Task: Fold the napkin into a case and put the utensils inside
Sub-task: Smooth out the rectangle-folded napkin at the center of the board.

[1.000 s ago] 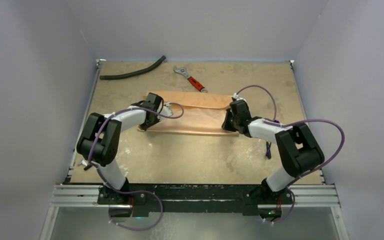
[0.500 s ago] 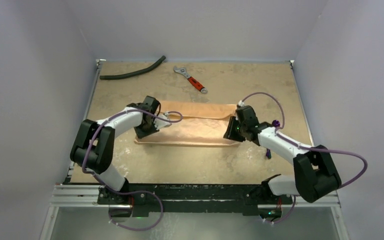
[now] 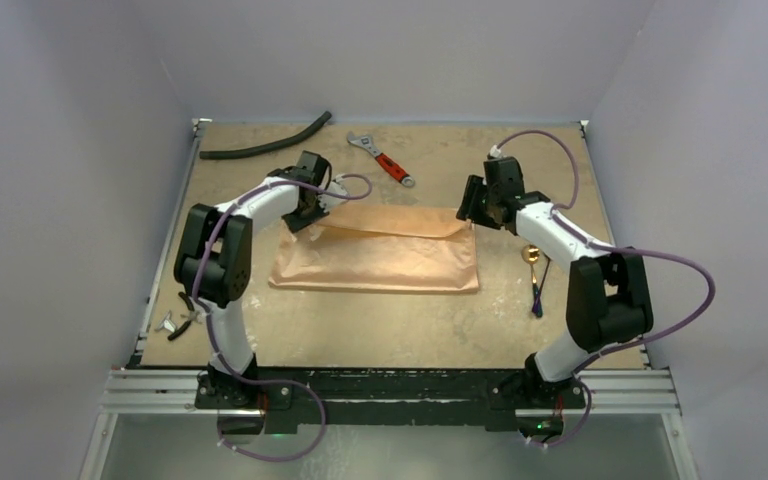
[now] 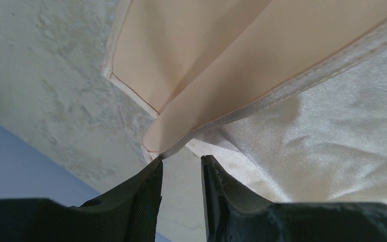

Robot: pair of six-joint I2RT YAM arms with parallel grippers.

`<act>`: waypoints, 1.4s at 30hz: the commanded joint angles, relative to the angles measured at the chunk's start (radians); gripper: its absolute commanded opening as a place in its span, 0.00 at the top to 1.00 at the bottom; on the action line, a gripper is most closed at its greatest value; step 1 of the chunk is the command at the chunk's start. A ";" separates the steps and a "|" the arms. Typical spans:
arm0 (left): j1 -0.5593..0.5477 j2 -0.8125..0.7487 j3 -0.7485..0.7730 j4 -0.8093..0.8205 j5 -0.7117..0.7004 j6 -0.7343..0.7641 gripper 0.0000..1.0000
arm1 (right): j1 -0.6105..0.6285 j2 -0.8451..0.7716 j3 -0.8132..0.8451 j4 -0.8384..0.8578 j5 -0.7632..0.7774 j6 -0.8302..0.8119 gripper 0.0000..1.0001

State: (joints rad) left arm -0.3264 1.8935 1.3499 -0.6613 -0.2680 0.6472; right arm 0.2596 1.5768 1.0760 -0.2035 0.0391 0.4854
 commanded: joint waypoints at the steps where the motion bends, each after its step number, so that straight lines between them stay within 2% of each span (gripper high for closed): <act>1: 0.029 0.018 0.009 0.043 -0.029 0.000 0.66 | -0.014 -0.002 0.018 -0.017 0.028 -0.021 0.42; 8: 0.032 -0.011 0.001 0.067 -0.026 0.009 0.66 | -0.017 0.055 -0.001 0.029 -0.082 0.049 0.41; 17: 0.031 -0.084 0.004 0.037 -0.016 0.004 0.66 | -0.019 0.114 0.007 0.054 -0.062 0.068 0.42; 22: 0.030 -0.102 0.017 0.043 -0.022 0.003 0.65 | -0.019 0.128 0.007 0.074 -0.028 0.082 0.45; 29: 0.029 -0.060 0.012 0.101 -0.030 0.019 0.64 | -0.019 0.149 0.005 0.099 0.005 0.095 0.57; 35: 0.024 -0.018 0.012 0.114 -0.030 0.012 0.65 | -0.019 0.146 0.008 0.098 0.039 0.088 0.71; 40: 0.016 0.021 -0.021 0.160 -0.069 0.012 0.69 | -0.022 0.150 0.013 0.101 0.052 0.086 0.83; 42: 0.014 0.021 -0.038 0.182 -0.078 0.015 0.74 | -0.022 0.149 0.013 0.103 0.061 0.084 0.87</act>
State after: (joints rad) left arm -0.3042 1.9083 1.3380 -0.5442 -0.3115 0.6510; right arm 0.2447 1.7279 1.0760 -0.1165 0.0616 0.5682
